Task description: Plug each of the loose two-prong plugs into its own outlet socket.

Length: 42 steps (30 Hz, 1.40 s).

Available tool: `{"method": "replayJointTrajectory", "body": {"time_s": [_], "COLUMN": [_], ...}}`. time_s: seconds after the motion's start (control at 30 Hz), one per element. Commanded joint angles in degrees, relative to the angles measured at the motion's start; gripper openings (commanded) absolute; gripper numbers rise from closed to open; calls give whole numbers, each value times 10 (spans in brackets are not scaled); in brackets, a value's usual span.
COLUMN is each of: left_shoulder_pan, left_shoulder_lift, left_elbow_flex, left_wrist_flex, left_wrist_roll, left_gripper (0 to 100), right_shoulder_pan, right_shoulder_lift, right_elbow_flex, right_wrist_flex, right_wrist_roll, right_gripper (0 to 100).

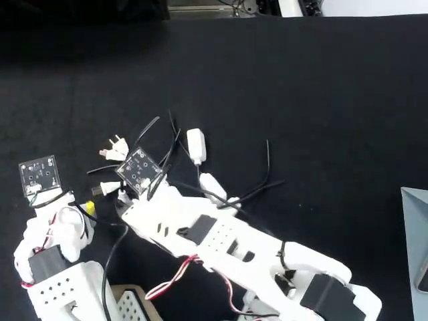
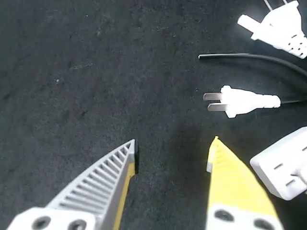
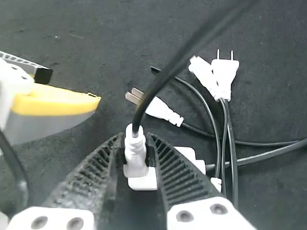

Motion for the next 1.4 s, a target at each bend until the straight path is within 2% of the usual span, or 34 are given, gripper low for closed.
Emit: {"method": "replayJointTrajectory", "body": {"time_s": [0.0,0.2,0.73,1.0,1.37], "left_shoulder_pan": [-3,-3,-3,-3,-1], "left_shoulder_lift": [-3,-3,-4,-4,-4], "left_elbow_flex": [-2,-2,7,7,7], "left_wrist_flex": [-10,-9,-10,-10,-11], "left_wrist_roll": [4,4,3,3,3], "left_gripper": [242,242,242,242,242], "right_shoulder_pan": [-10,-7,-1,-3,-1], "right_shoulder_lift": [21,76,84,84,84], "right_elbow_flex": [-25,-51,-29,-1,-80], "right_wrist_flex": [-14,-14,-41,-40,156], "right_wrist_roll": [0,3,6,111,118], "right_gripper": [11,11,11,11,11]}}
